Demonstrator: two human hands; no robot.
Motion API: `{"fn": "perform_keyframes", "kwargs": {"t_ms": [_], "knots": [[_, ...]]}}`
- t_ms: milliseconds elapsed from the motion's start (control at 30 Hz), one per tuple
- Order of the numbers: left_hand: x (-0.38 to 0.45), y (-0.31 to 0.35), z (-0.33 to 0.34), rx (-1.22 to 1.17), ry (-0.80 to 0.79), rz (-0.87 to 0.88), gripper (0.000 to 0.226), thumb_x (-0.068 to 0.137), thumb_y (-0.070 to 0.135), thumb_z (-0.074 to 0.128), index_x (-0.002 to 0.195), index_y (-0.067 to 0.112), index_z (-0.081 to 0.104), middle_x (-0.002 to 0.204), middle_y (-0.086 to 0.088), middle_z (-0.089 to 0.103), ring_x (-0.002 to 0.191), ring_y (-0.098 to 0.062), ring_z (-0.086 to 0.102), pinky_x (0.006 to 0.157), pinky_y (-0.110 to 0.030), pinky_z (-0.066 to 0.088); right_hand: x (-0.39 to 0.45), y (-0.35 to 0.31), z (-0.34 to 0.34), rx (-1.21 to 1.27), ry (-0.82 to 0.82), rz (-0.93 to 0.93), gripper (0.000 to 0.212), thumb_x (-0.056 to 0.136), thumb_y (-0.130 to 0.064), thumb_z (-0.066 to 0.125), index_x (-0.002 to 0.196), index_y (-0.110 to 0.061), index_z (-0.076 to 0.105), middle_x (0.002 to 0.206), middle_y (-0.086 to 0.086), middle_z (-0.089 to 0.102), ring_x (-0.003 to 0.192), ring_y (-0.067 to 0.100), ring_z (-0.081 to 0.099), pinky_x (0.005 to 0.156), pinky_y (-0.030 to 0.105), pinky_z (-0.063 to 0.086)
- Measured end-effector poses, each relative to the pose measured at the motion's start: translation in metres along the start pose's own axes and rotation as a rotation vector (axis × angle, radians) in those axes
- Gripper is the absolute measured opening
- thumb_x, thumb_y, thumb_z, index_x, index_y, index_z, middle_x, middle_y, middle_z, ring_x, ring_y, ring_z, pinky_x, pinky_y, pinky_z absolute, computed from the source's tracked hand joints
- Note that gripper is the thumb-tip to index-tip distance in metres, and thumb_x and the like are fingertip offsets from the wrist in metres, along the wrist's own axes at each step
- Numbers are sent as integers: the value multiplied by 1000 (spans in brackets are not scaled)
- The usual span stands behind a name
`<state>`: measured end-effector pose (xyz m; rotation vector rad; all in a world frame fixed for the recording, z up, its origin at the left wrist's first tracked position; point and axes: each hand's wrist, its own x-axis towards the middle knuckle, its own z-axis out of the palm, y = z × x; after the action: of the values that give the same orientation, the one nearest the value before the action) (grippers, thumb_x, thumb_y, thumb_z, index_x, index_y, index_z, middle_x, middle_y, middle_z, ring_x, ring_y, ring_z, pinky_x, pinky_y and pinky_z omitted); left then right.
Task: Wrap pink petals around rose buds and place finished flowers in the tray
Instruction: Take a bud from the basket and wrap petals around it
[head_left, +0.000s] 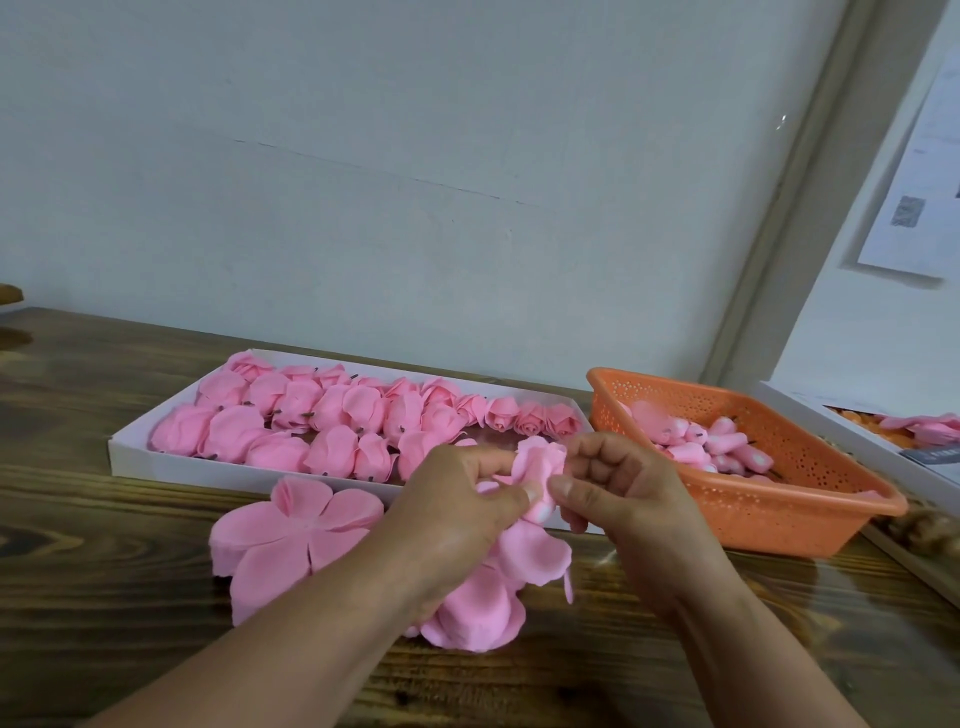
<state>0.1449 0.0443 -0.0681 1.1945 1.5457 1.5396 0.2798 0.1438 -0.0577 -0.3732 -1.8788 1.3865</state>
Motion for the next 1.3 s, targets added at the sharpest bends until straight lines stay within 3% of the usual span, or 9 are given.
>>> {"fn": "perform_keyframes", "kwargs": {"t_ms": [133,267,467,533,600,733,967,1100,1300], "knots": [[1,1,1,-12,23,-25,11,88,28,67,95,29,75,86,8,75,89,-16,69,88,-41,54,1,3,0,11,-34,17,13,70,-12,78,81,-12,73,63,9,64,49,15,53,48,24,45],[2,2,0,-54,46,-51,16,90,25,66,103,28,73,92,6,75,95,-21,68,92,-49,53,2,3,-1,156,-11,84,18,71,-15,64,86,-11,74,66,8,61,55,14,50,50,23,43],[-2,5,1,-62,-3,-39,14,89,25,65,99,28,75,89,5,75,92,-20,69,89,-46,55,1,2,2,83,-26,85,7,67,-13,74,74,-14,73,64,5,62,56,12,53,53,23,45],[-2,5,0,-58,-7,-39,15,90,25,65,100,28,74,91,5,75,93,-21,69,87,-45,55,1,2,1,108,-15,81,14,61,-12,81,72,-11,72,63,9,61,54,14,52,52,23,46],[-3,5,0,-46,-4,-27,15,90,24,64,101,28,74,91,5,75,92,-20,69,85,-43,56,0,0,1,114,16,60,15,59,-17,75,69,-8,70,61,11,59,51,15,52,50,23,47],[-3,4,3,7,56,39,18,91,22,63,103,29,74,95,8,74,92,-15,68,83,-34,54,-1,-1,6,31,52,-39,5,66,-4,72,68,-3,67,57,8,59,48,13,52,48,22,46],[-4,5,3,32,90,91,23,93,22,60,109,34,72,103,13,73,100,-9,66,96,-38,50,-2,-1,1,13,23,-80,20,81,6,60,72,-7,72,60,13,65,55,18,59,55,23,49],[-5,7,3,29,21,51,19,93,24,61,107,30,74,99,11,73,93,-10,67,86,-30,53,1,1,3,68,21,-46,11,68,-3,76,66,-13,69,57,6,60,51,13,53,50,20,45],[-4,9,-2,24,-32,7,18,92,22,63,103,29,75,97,11,74,91,-10,68,79,-28,56,0,0,1,-9,-70,-28,22,73,-14,69,93,-17,75,84,6,73,70,9,63,59,21,49]]}}
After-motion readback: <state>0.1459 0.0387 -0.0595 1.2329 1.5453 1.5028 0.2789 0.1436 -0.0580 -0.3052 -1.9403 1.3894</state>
